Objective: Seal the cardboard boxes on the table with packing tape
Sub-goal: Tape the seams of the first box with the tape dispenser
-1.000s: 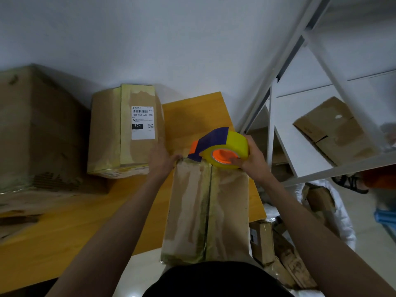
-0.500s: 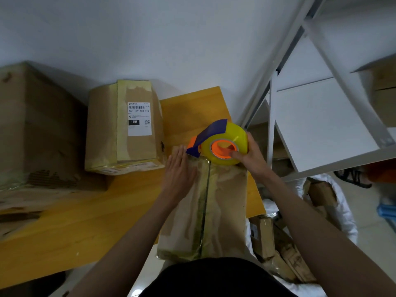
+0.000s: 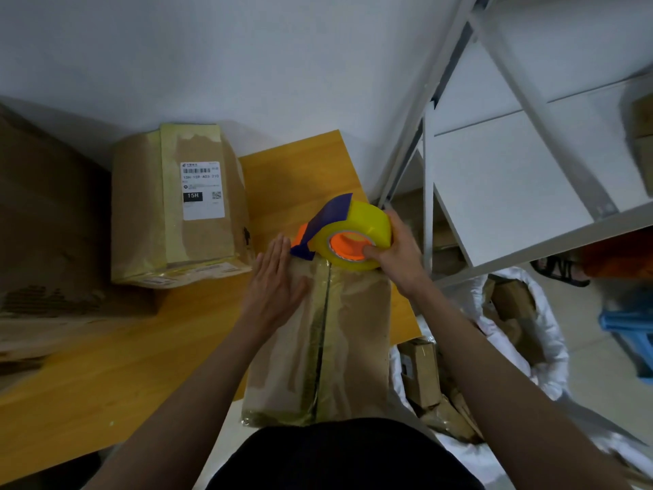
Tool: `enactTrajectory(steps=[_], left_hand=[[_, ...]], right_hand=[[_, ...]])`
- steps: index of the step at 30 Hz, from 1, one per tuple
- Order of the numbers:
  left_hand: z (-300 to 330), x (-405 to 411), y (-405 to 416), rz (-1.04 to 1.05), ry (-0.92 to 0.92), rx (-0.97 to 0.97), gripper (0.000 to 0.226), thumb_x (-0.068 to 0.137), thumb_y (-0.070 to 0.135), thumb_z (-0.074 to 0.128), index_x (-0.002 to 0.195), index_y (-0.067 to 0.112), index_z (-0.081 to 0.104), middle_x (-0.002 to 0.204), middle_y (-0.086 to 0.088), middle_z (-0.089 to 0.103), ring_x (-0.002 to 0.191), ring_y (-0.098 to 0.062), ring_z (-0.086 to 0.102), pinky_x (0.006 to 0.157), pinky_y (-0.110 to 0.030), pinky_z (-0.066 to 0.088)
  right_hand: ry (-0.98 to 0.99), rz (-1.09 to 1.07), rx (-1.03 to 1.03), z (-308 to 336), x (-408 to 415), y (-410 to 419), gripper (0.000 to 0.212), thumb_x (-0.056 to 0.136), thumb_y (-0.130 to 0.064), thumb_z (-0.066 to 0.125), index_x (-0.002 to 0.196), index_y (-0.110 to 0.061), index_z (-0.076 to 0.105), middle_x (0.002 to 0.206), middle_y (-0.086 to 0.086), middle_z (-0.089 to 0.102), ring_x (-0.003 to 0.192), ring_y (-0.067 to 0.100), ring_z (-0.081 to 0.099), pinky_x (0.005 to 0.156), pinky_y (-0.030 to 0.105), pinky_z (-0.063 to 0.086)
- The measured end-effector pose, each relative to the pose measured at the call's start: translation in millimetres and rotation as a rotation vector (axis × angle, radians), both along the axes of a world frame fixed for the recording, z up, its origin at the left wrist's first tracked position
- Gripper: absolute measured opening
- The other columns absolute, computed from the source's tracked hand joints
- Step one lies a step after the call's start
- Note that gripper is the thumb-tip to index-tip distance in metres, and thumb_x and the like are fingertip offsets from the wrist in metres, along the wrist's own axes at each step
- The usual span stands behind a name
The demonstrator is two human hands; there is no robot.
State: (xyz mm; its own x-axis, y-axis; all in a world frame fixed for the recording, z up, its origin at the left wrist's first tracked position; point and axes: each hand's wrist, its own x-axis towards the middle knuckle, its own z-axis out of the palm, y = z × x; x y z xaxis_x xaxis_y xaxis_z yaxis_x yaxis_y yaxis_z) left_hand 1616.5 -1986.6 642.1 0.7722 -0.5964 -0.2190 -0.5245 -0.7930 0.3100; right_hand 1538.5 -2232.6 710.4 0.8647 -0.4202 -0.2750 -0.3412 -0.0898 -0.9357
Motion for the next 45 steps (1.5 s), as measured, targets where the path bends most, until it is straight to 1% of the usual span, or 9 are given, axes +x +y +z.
enactTrajectory(steps=[3, 6, 9, 20, 25, 27, 30, 33, 45], left_hand=[[-5.0, 0.6, 15.7, 0.069, 0.045, 0.079, 0.089, 0.095, 0.071, 0.015, 0.160, 0.011, 0.009, 0.167, -0.010, 0.012, 0.155, -0.022, 0.009, 0.126, -0.041, 0.002], [-10.3, -7.4, 33.6, 0.098, 0.044, 0.171, 0.101, 0.088, 0.081, 0.003, 0.160, 0.010, 0.004, 0.169, -0.004, -0.008, 0.155, -0.017, -0.008, 0.126, -0.042, -0.004], [-6.8, -13.2, 18.8, 0.158, 0.076, 0.075, 0.098, 0.090, 0.079, 0.011, 0.159, 0.013, -0.010, 0.166, -0.002, -0.019, 0.154, -0.015, -0.014, 0.126, -0.040, 0.000], [6.9, -9.9, -28.1, -0.090, -0.008, 0.030, 0.079, 0.103, 0.050, 0.038, 0.160, 0.010, 0.002, 0.168, -0.006, -0.001, 0.154, -0.016, -0.005, 0.125, -0.036, 0.000], [9.0, -9.5, -26.6, -0.111, -0.019, 0.055, 0.082, 0.099, 0.061, 0.020, 0.160, 0.009, 0.004, 0.168, -0.008, 0.004, 0.154, -0.017, -0.002, 0.124, -0.033, -0.002], [9.9, -10.6, -27.3, -0.123, -0.027, 0.061, 0.085, 0.096, 0.064, 0.013, 0.160, 0.009, 0.005, 0.168, -0.008, 0.006, 0.155, -0.018, 0.000, 0.124, -0.032, -0.001], [11.4, -11.6, -29.1, -0.132, -0.059, 0.065, 0.085, 0.096, 0.061, 0.015, 0.159, 0.005, 0.010, 0.167, -0.013, 0.011, 0.155, -0.022, 0.006, 0.123, -0.034, 0.001], [14.1, -8.9, -32.1, -0.144, -0.064, 0.091, 0.078, 0.102, 0.054, 0.028, 0.159, 0.004, 0.010, 0.167, -0.013, 0.010, 0.155, -0.023, 0.005, 0.122, -0.032, -0.003], [22.0, -13.0, -38.8, -0.181, -0.055, 0.153, 0.070, 0.104, 0.047, 0.033, 0.161, 0.022, 0.002, 0.167, -0.015, -0.003, 0.155, -0.027, -0.002, 0.123, -0.039, -0.001]], right_hand=[[-0.018, -0.066, 0.012, 1.2, -7.0, -11.9, 0.056, 0.082, 0.009, 0.070, 0.125, -0.023, 0.054, 0.108, -0.004, 0.064, 0.091, -0.003, 0.064, 0.072, 0.019, 0.053], [-0.009, -0.057, -0.012, 2.1, -12.6, -23.9, 0.059, 0.080, 0.006, 0.071, 0.128, -0.022, 0.053, 0.111, -0.006, 0.063, 0.094, -0.002, 0.063, 0.073, 0.019, 0.054], [0.004, -0.080, -0.004, -2.0, -13.5, -18.6, 0.058, 0.077, -0.001, 0.073, 0.126, -0.022, 0.053, 0.109, -0.006, 0.062, 0.088, -0.008, 0.062, 0.069, 0.013, 0.051], [0.004, -0.054, -0.028, -2.9, -19.8, -17.0, 0.059, 0.083, 0.004, 0.072, 0.127, -0.027, 0.049, 0.110, -0.010, 0.059, 0.094, -0.004, 0.059, 0.068, 0.010, 0.048], [-0.019, -0.045, -0.004, 3.1, -32.4, -25.3, 0.059, 0.079, 0.002, 0.074, 0.128, -0.022, 0.053, 0.119, 0.003, 0.061, 0.110, 0.020, 0.061, 0.087, 0.044, 0.057], [-0.019, -0.035, -0.004, 6.7, -38.3, -26.8, 0.058, 0.077, -0.004, 0.077, 0.126, -0.024, 0.053, 0.117, 0.000, 0.062, 0.109, 0.019, 0.062, 0.087, 0.047, 0.058], [-0.014, -0.096, -0.060, 16.0, -48.3, -32.3, 0.064, 0.065, -0.031, 0.078, 0.123, -0.026, 0.054, 0.110, -0.007, 0.063, 0.101, 0.007, 0.062, 0.076, 0.028, 0.056], [-0.021, -0.163, -0.084, 20.7, -63.0, -50.7, 0.061, 0.064, -0.024, 0.075, 0.121, -0.024, 0.052, 0.104, -0.011, 0.063, 0.086, -0.009, 0.061, 0.066, 0.013, 0.049], [-0.029, -0.135, -0.100, 6.4, -80.8, -56.1, 0.057, 0.070, -0.014, 0.072, 0.122, -0.024, 0.050, 0.110, -0.006, 0.061, 0.089, -0.010, 0.060, 0.069, 0.010, 0.050]])
